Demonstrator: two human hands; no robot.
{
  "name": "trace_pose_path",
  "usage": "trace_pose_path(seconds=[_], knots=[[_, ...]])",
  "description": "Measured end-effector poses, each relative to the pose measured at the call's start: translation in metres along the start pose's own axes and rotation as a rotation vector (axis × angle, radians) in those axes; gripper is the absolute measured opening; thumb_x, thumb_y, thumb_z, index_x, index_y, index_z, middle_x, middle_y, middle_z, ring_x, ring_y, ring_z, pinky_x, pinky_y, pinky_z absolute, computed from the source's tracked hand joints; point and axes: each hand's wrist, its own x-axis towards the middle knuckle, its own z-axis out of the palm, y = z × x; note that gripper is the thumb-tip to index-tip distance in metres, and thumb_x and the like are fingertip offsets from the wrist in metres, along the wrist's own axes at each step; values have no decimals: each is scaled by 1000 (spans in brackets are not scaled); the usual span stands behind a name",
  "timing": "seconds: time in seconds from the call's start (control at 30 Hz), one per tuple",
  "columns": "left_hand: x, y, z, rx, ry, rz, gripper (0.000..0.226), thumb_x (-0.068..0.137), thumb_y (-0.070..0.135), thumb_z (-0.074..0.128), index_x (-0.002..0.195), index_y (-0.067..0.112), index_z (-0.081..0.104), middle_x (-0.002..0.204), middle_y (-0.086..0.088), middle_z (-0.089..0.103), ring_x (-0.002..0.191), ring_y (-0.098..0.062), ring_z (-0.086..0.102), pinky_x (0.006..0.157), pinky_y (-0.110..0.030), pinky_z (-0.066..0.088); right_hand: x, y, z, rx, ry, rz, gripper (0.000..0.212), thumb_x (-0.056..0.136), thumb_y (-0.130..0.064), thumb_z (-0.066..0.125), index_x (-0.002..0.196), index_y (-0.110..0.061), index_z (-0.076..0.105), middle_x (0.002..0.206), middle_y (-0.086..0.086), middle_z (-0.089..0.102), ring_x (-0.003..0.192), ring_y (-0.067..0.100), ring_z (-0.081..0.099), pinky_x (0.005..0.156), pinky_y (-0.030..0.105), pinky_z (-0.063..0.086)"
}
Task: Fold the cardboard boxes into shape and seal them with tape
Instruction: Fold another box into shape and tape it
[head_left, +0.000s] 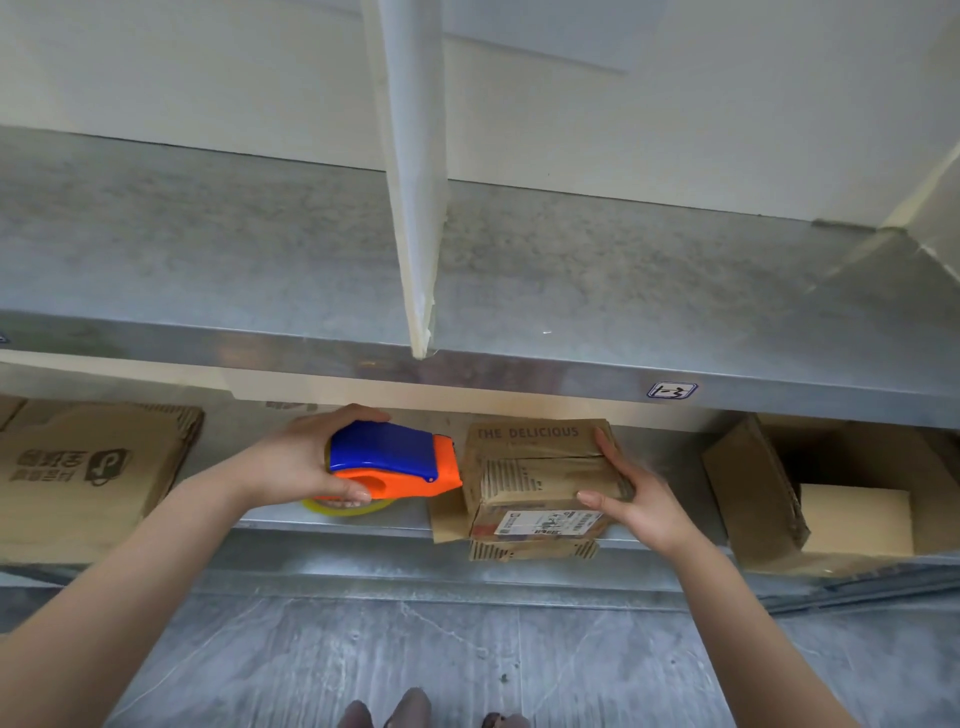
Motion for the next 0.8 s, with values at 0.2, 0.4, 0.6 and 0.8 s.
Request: trace_pose_path(seconds=[0.2,0.4,0.6,0.8], knots=[[-9,-9,-12,-33,-13,-18,79,61,38,89,122,56,42,118,34,51,108,16,46,84,-1,35,0,2,1,48,-1,-13,100,55,-81,71,143,-58,29,154,-16,34,138,9,38,115,39,35],[-9,-13,-18,58,-39,4,77,65,30,88,121,53,40,121,36,44,108,24,39,83,4,29,1,0,2,76,-14,-7,96,56,-78,72,141,-59,31,144,-20,45,131,7,47,112,36,40],[-7,-8,-20,124,-59,34,82,63,39,80,133,44,39,119,37,40,107,8,45,86,4,26,0,-3,5,108,-15,5,99,52,-79,73,140,-60,32,136,-21,49,125,8,52,107,39,45],[7,-11,7,255,-41,-22,86,57,61,60,137,54,31,121,10,54,107,-13,50,92,-32,45,0,-4,6,96,-11,18,97,52,-79,74,138,-64,31,145,-12,45,128,15,50,102,47,49]])
